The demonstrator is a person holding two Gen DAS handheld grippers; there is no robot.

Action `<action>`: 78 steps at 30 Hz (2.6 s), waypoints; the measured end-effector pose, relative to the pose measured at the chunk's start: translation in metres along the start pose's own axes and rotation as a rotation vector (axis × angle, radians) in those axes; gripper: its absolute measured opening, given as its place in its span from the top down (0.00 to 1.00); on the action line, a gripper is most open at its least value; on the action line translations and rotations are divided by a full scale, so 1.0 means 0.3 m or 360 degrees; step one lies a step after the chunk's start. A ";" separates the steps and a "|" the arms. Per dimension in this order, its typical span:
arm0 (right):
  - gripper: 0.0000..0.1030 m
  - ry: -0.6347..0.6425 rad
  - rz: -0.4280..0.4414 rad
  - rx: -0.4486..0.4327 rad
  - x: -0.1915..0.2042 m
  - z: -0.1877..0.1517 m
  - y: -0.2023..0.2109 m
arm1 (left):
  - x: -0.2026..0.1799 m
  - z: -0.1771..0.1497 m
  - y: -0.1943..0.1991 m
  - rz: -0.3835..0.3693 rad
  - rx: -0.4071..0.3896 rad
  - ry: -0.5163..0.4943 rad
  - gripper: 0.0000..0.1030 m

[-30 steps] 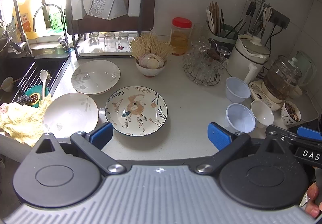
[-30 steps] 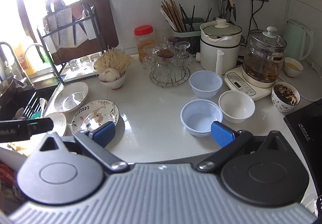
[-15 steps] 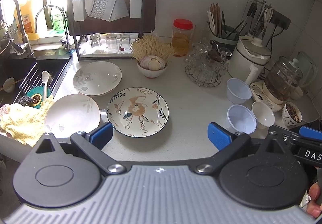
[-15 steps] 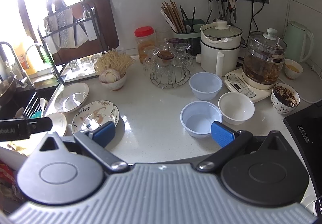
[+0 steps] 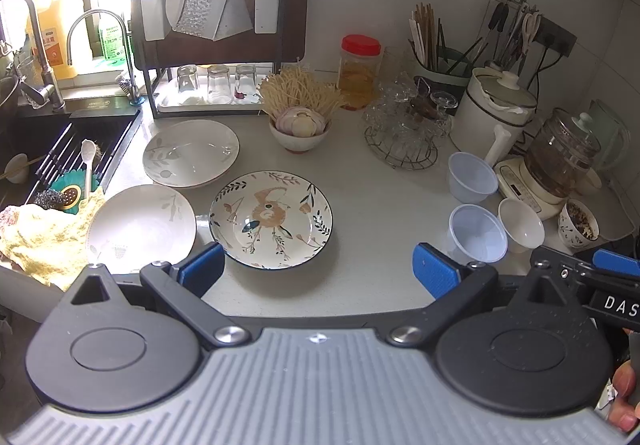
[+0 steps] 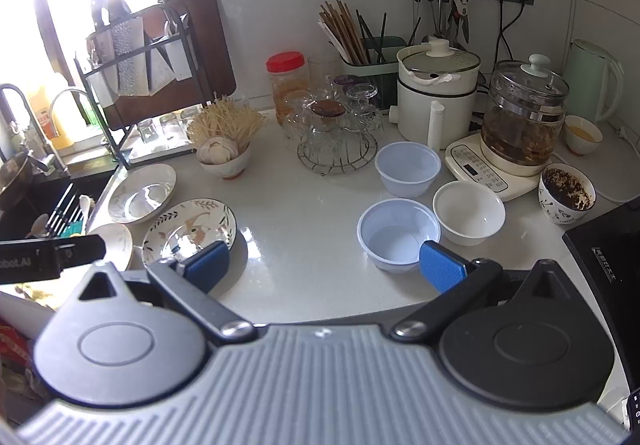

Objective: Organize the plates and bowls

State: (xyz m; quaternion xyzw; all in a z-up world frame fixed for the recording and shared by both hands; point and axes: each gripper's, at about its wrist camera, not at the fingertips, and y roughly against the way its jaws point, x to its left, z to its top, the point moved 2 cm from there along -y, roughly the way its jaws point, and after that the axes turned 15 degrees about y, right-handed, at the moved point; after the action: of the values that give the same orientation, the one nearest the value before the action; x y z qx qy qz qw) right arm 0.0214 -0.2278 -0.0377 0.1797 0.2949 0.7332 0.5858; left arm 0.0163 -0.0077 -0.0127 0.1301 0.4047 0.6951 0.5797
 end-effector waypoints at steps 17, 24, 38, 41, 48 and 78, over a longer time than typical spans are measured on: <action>0.00 -0.0012 0.0003 0.0007 -0.018 -0.019 0.002 | -0.021 -0.021 0.006 -0.0005 -0.0002 -0.0020 0.01; 0.00 -0.0022 0.0017 0.0003 -0.017 -0.031 0.001 | -0.020 -0.038 0.012 -0.0008 0.0006 -0.0018 0.01; 0.00 -0.0073 0.0099 -0.0040 -0.028 -0.046 0.001 | 0.002 -0.048 0.034 0.0052 -0.0018 0.0019 0.01; 0.00 -0.0055 0.0112 -0.0056 -0.030 -0.044 0.002 | -0.002 -0.063 0.040 0.0069 -0.0021 0.0035 0.01; 0.00 -0.0011 0.0182 -0.0067 -0.056 -0.047 0.004 | -0.026 -0.079 0.050 0.0134 -0.0050 0.0073 0.01; 0.00 0.0125 0.0471 -0.0101 0.023 -0.034 -0.024 | 0.027 -0.138 0.052 0.0271 -0.0046 0.0223 0.01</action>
State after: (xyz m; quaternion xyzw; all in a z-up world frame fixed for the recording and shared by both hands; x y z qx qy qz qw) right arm 0.0189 -0.2225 -0.0508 0.1737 0.2646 0.8269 0.4648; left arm -0.0239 -0.0173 -0.0302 0.1065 0.4217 0.7551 0.4907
